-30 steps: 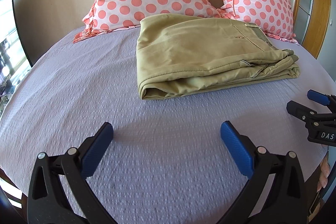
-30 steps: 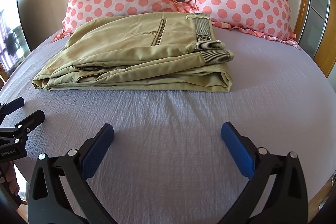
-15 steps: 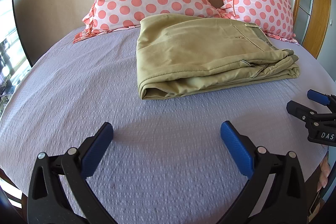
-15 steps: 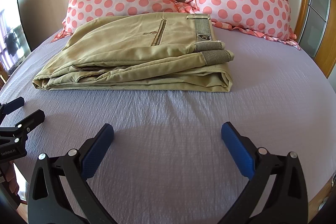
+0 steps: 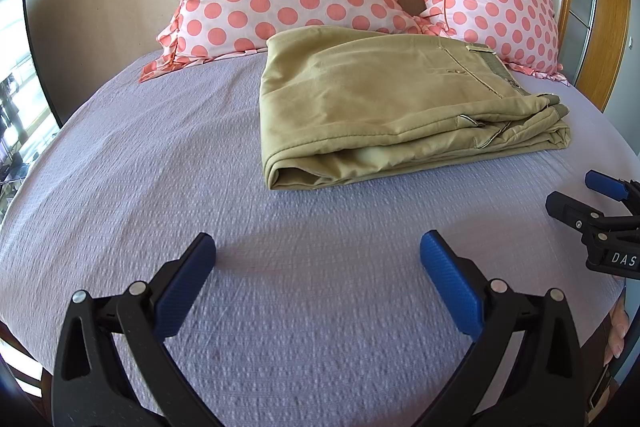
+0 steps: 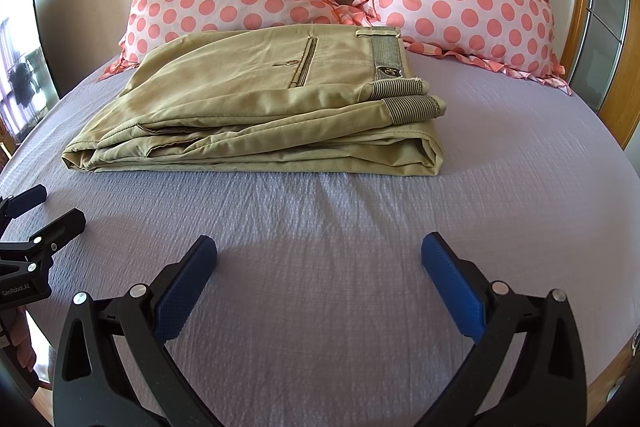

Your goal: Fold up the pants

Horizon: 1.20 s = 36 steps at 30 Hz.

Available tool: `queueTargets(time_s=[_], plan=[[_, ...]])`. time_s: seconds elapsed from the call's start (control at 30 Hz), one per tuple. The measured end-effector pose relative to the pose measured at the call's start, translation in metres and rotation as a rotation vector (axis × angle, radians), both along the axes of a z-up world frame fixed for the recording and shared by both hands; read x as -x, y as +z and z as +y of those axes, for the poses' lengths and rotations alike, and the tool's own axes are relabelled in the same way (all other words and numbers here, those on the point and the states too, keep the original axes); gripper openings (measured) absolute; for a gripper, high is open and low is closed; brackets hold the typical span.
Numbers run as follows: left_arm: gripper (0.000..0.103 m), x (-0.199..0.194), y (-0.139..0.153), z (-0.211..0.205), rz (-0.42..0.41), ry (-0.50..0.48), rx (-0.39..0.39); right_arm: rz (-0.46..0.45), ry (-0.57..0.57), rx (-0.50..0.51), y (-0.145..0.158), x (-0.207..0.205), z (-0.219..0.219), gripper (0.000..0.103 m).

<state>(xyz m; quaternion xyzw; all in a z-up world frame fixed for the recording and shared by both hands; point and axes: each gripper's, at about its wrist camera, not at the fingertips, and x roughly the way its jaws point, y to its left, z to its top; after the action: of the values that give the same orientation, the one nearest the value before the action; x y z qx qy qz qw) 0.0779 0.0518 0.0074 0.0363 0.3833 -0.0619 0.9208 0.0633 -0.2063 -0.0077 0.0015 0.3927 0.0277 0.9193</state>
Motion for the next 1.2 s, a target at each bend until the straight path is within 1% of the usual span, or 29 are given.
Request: queueTargets(time_s=[0.2, 0.43, 0.7, 1.2], plan=[[0.101, -0.001, 0.001, -0.001, 0.007, 0.006, -0.002, -0.001, 0.000, 0.000, 0.000, 0.000, 0.000, 0.102], [0.101, -0.007, 0.004, -0.001, 0.068, 0.019, -0.007, -0.001, -0.001, 0.000, 0.000, 0.000, 0.000, 0.102], [0.101, -0.010, 0.004, -0.002, 0.093, 0.019, -0.009, -0.001, -0.001, 0.000, 0.000, -0.001, 0.000, 0.102], [0.101, -0.009, 0.004, -0.002, 0.091, 0.027, -0.005, -0.001, 0.000, -0.001, 0.000, -0.001, 0.000, 0.102]])
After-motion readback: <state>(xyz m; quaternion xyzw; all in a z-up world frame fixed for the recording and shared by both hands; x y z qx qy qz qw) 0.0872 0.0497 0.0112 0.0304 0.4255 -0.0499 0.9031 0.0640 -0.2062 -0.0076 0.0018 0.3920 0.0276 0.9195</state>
